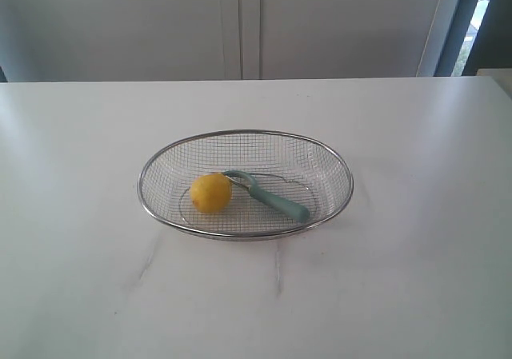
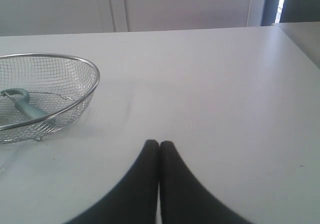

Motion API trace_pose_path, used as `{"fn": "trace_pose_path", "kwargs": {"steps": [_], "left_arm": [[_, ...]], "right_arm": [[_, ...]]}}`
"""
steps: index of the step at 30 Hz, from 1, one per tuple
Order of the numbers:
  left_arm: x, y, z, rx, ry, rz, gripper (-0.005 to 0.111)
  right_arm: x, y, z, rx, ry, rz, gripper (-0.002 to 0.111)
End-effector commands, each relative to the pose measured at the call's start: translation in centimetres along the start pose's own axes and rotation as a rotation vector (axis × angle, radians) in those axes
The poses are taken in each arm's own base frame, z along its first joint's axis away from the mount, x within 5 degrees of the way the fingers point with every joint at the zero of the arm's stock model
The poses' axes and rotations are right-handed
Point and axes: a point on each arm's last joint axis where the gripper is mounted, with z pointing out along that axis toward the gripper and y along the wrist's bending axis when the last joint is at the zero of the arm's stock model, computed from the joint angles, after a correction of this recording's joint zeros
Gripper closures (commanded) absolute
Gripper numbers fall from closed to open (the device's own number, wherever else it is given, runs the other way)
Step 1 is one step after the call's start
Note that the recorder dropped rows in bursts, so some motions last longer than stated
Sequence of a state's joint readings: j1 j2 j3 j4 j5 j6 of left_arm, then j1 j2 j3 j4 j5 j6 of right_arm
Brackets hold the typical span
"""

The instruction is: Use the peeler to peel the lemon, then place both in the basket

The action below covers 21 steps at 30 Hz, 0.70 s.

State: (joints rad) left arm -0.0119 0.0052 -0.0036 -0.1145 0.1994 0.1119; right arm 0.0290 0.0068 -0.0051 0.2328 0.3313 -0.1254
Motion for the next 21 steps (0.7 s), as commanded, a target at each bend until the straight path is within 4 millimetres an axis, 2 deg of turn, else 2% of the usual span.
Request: {"fn": "trace_pose_path", "kwargs": {"steps": [1,21], "left_arm": [[0.04,-0.02,0.01,0.001,-0.008,-0.008,0.107],[0.05,-0.02,0.01,0.001,-0.007,-0.008,0.107]], "right_arm": [[0.04,-0.1,0.0,0.016,-0.013,0.003,0.108],[0.02,-0.23,0.01,0.039,-0.016,0.009,0.108]]}}
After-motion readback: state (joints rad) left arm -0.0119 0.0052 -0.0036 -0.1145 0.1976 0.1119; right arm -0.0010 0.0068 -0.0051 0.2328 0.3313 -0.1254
